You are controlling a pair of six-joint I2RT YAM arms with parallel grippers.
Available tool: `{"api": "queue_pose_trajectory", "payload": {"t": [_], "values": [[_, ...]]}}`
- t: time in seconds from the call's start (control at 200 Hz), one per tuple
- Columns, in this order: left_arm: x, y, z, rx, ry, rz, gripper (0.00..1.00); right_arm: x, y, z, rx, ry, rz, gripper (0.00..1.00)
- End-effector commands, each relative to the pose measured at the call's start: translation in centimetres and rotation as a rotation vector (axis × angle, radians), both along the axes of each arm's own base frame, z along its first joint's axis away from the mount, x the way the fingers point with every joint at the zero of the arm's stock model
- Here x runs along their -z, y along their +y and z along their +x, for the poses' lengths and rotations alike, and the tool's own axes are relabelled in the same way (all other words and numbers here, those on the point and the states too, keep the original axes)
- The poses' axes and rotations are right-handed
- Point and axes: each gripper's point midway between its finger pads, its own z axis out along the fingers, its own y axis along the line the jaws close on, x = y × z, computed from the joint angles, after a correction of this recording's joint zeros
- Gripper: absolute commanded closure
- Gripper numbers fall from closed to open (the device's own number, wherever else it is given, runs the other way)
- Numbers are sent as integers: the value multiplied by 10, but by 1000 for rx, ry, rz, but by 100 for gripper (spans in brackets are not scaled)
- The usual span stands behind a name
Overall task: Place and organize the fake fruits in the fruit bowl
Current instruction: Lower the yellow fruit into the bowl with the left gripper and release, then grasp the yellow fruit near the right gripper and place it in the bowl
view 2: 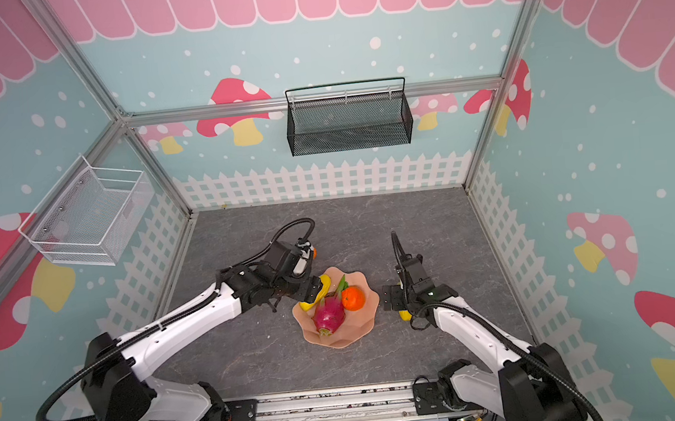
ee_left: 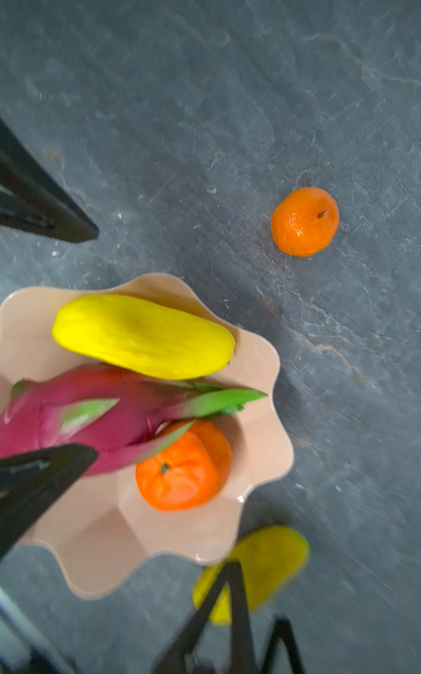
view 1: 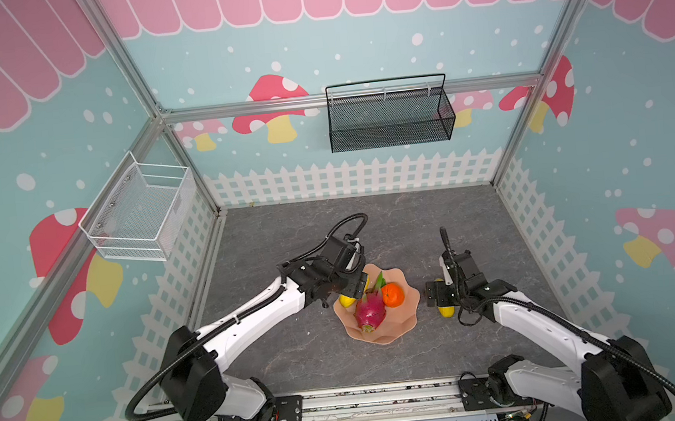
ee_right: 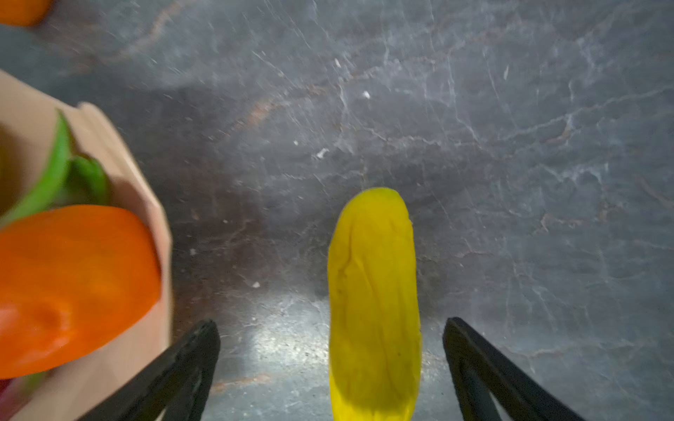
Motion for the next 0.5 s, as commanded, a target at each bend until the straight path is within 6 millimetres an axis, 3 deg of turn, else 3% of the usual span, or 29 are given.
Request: {"api": "queue_pose_trajectory", "payload": {"t": [0.0,0.125,0.205,0.335,0.495], "values": [[-13,-12,-25,90,-6,-135,1,9,-15,-5,64,48,-61,0],[-27,-15,-49,154,-29,-265,1,15,-19,-7,80,68,-76,9],[-34,-9,-59,165,-48,-304,1,19,-18,-8,82,86,-79,26],[-40,3,-71,164,-77,-334,1,31,-12,-11,48,138,-69,27],[-50,8,-75,145,-98,-380,1,26,-12,-8,52,120,-70,41]]}}
